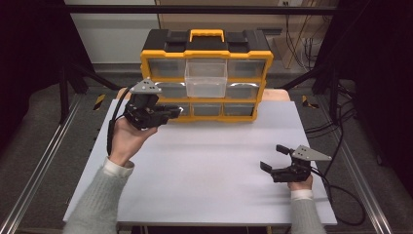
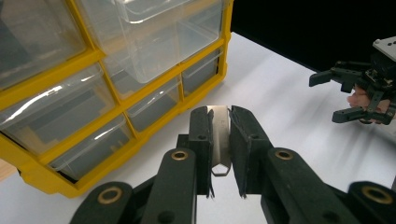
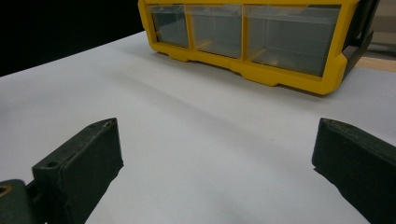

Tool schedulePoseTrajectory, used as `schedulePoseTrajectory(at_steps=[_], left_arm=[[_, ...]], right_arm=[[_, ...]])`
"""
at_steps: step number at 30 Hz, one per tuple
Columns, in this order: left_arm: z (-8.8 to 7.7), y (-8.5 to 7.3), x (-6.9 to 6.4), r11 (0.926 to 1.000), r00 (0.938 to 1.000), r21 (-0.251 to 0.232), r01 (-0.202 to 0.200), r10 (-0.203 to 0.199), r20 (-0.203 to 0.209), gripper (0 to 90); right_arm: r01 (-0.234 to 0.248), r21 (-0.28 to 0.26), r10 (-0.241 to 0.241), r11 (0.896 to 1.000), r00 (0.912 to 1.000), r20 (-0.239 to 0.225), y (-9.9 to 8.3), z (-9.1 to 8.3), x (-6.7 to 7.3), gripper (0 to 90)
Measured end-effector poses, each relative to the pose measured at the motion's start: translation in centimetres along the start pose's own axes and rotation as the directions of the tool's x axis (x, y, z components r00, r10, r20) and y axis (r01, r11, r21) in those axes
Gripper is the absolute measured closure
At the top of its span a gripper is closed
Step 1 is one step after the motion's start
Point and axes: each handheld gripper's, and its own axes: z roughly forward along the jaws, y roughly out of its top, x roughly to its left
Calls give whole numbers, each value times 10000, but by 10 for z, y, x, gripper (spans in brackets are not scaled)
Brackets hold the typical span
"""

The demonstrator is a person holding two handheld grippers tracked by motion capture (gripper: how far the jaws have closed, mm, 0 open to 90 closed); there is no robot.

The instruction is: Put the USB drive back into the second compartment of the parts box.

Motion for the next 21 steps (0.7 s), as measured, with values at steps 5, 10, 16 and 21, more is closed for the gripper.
schedulePoseTrajectory(at_steps=[5,10,16,21], left_arm=[[0,7,-1,10000,10000,-21,-17,17,8,789],[0,14,0,10000,10000,-87,-13,13,4,789],[-1,23,1,9999,10000,-131,-32,31,-33,789],[-2,30,3,9999,9999,-132,-51,50,-108,789]], right_arm=[[7,1,-7,10000,10000,15,0,0,0,20],[0,1,0,10000,10000,0,0,0,0,20],[1,-6,-1,10000,10000,2,0,0,0,20],[27,29,-27,10000,10000,17,0,0,0,20]])
